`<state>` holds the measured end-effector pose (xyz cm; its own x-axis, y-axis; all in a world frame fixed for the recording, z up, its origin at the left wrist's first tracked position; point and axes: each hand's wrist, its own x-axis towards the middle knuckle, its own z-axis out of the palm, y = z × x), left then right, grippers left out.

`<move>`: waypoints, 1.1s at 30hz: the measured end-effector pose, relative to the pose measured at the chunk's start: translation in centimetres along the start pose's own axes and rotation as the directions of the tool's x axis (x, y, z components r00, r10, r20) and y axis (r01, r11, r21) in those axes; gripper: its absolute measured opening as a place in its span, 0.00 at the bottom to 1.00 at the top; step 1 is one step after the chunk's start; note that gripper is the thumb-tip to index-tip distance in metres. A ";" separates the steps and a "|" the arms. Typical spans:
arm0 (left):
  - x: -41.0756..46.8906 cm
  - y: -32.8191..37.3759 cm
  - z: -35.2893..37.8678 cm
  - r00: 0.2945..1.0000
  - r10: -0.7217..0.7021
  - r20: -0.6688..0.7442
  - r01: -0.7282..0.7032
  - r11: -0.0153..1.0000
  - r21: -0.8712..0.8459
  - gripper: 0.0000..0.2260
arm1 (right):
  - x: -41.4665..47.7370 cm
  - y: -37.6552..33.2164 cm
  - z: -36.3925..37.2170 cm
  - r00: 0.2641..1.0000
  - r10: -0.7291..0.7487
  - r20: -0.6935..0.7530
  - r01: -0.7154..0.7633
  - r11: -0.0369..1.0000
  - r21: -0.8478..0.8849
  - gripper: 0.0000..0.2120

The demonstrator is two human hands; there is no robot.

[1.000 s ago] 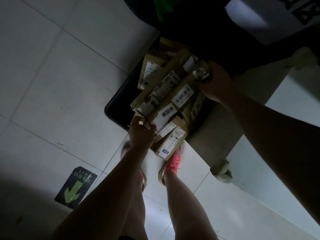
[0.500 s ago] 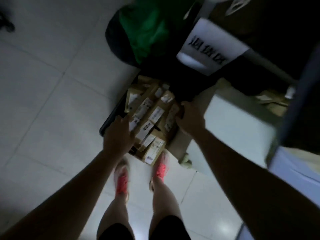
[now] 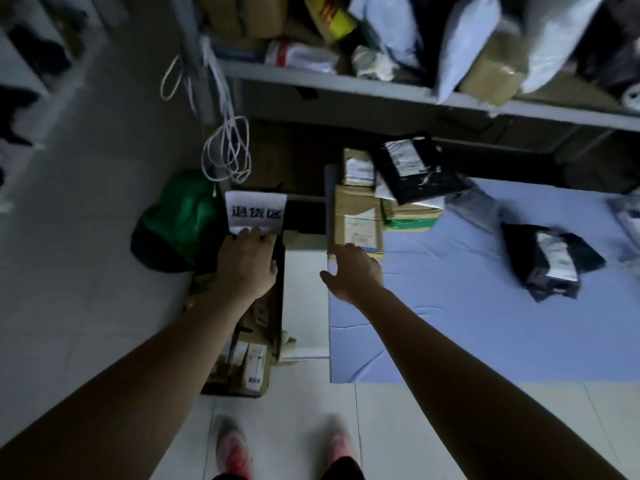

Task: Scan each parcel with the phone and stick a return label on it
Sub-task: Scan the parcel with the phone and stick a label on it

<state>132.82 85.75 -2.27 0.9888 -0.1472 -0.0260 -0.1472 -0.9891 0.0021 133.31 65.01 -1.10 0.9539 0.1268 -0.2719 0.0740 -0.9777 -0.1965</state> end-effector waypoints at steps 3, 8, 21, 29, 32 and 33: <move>0.4 5.4 -2.5 0.999 0.040 -0.012 -0.040 0.999 0.003 0.20 | -2.4 5.1 -2.0 0.998 0.059 -0.033 -0.057 0.996 0.068 0.23; 0.1 12.0 -3.5 1.000 -0.017 0.002 0.018 0.987 -0.157 0.17 | -3.7 12.4 -2.6 0.990 0.139 -0.026 -0.122 0.931 0.343 0.25; 7.8 14.7 5.2 0.779 -0.304 0.548 0.626 0.340 -0.702 0.35 | 5.0 15.1 1.0 0.960 0.249 0.127 -0.265 0.668 0.695 0.30; 12.2 16.3 8.1 0.814 -0.336 0.474 0.556 0.216 -0.803 0.23 | 8.9 14.1 2.4 0.945 0.313 0.096 -0.282 0.632 0.721 0.11; 10.8 16.7 7.7 0.816 -0.378 0.437 0.531 0.191 -0.826 0.21 | 8.5 14.4 2.5 0.945 0.306 0.116 -0.280 0.571 0.772 0.12; 10.2 16.9 7.6 0.815 -0.397 0.422 0.520 0.180 -0.835 0.20 | 8.2 14.6 2.5 0.948 0.295 0.123 -0.274 0.553 0.787 0.12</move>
<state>140.17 67.51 -10.08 0.8535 0.2735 -0.4436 0.5092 -0.2564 0.8216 141.49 52.20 -8.54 0.8901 -0.1477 -0.4313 -0.4494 -0.4432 -0.7756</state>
